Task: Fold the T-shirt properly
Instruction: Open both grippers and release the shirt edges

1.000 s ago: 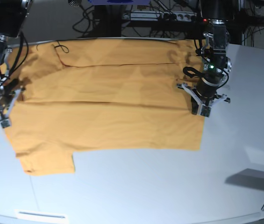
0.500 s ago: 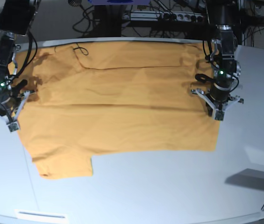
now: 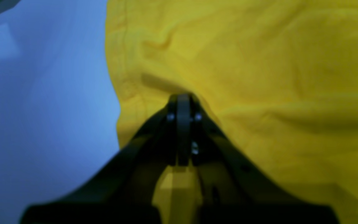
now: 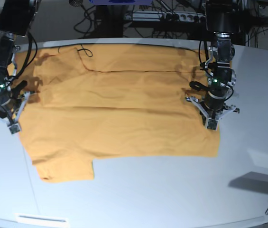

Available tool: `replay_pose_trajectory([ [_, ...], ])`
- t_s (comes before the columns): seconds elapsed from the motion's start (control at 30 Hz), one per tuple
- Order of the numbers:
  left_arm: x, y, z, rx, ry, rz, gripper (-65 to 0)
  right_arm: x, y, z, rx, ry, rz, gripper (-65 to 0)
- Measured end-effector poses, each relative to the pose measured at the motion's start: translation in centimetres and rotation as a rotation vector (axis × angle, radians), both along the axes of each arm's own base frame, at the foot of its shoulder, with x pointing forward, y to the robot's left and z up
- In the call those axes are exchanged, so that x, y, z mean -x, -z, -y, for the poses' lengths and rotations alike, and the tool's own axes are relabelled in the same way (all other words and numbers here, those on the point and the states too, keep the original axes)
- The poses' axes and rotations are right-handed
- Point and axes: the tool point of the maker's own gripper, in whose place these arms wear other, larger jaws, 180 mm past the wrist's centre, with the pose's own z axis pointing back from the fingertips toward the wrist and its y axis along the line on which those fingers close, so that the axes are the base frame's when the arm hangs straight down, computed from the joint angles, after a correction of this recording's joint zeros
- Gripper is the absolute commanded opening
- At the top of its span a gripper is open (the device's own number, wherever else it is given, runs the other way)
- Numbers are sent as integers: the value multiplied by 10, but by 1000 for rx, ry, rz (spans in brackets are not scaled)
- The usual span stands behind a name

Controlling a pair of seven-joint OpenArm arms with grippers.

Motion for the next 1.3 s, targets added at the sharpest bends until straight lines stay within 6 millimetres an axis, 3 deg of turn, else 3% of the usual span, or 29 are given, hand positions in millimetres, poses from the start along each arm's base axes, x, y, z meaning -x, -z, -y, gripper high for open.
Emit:
replay_pose_trajectory([
  [0.17, 21, -10, 8, 15, 21, -23, -650, -14, -15, 0, 7, -7, 47, -540],
  [0.27, 34, -17, -17, -17, -55, -56, -611, -22, -23, 0, 7, -10, 71, -540],
  [0.37, 29, -37, -40, -47, -105, -13, -595, -22, -24, 3, 16, -9, 70, -540],
  [0.57, 33, -46, -66, -78, -146, -5, -593, -20, -21, -2, 17, -55, 48, -540],
  [0.63, 33, -49, -72, -86, -161, 2, -564, -18, -18, -9, 16, -114, 25, -540],
  [0.73, 32, -48, -68, -69, -162, 7, -440, -25, -23, -7, 21, -110, 32, -528],
  [0.83, 31, -47, -64, -61, -156, 7, -354, -39, -28, -5, 8, -106, 53, -438],
  [0.97, 21, -53, -59, -41, -173, 33, -338, -44, -22, 5, 7, -93, 24, -351],
  [1.3, 12, -62, -56, -28, -173, 65, -338, -84, -13, 10, -87, -51, -13, -351],
])
